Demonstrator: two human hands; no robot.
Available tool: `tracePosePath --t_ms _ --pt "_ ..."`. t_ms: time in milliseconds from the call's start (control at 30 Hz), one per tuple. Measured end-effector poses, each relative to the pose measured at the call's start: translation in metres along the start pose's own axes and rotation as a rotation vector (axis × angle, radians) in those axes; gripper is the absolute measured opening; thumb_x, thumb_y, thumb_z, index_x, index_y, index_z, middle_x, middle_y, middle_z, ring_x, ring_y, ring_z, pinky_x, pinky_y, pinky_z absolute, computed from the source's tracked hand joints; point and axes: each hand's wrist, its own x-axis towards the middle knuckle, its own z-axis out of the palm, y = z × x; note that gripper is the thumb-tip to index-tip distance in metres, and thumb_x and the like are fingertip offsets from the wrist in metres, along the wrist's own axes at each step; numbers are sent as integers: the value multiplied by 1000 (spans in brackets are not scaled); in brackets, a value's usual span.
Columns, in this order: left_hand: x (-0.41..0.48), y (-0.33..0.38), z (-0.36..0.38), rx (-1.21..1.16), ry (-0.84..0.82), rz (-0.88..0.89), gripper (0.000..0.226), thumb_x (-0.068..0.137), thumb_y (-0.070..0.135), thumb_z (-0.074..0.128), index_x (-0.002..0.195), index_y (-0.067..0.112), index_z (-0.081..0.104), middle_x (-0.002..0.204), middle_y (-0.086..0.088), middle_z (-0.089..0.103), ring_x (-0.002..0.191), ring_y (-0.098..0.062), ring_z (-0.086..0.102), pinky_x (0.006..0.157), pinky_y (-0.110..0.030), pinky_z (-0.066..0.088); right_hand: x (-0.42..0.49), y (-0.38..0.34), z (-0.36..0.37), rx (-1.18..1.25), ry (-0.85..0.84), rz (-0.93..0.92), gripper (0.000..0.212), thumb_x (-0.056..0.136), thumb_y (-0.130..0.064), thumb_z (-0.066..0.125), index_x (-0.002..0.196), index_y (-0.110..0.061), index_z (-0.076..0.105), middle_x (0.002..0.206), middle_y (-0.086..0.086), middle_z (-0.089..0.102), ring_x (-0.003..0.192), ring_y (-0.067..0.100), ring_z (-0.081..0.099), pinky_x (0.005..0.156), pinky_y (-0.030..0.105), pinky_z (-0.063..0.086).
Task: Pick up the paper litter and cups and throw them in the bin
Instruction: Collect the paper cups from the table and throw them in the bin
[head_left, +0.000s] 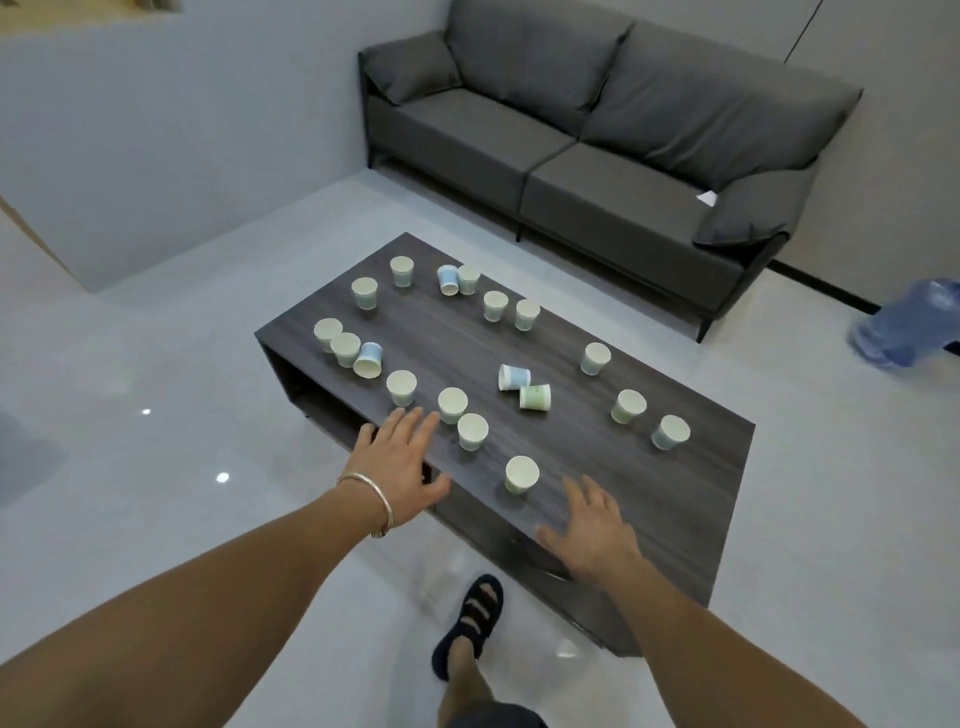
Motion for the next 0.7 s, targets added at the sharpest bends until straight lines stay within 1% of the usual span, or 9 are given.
tracePosePath --t_ms 100,200,300,467,567,700 --pt "45 -13 8 7 -12 -15 83 83 65 33 151 23 11 157 1 17 144 -17 11 112 -41 21 64 -8 -2 11 1 -24 87 85 -65 51 153 -29 11 162 1 5 147 26 9 111 48 30" --pt "85 -19 25 -31 -77 5 83 82 64 34 151 21 14 156 -1 22 143 -19 17 112 -41 21 117 -13 6 16 -36 -22 88 83 -62 56 152 -26 14 160 2 11 144 27 16 107 45 36" --pt "115 -18 52 -68 -149 28 83 82 61 38 150 19 16 154 -1 25 142 -20 20 113 -39 22 158 -10 19 -10 -105 -6 92 81 -61 59 152 -26 13 159 2 10 142 30 18 104 46 37" --pt "142 -23 109 -202 -204 19 81 81 55 45 148 13 26 148 -4 35 135 -21 33 108 -36 33 218 -4 60 -14 -162 49 97 78 -58 64 151 -24 9 157 5 10 138 34 24 100 47 40" --pt "151 -35 146 -267 -271 43 80 83 49 53 148 12 25 149 -6 34 135 -21 33 110 -35 32 244 -7 92 -1 -202 88 98 77 -54 67 151 -26 8 156 5 12 134 35 32 98 46 41" --pt "165 -55 181 -313 -350 96 84 81 48 58 149 14 22 152 -3 30 137 -18 28 111 -32 30 267 -20 126 18 -218 129 89 80 -43 69 149 -24 16 151 5 21 130 34 37 93 45 45"
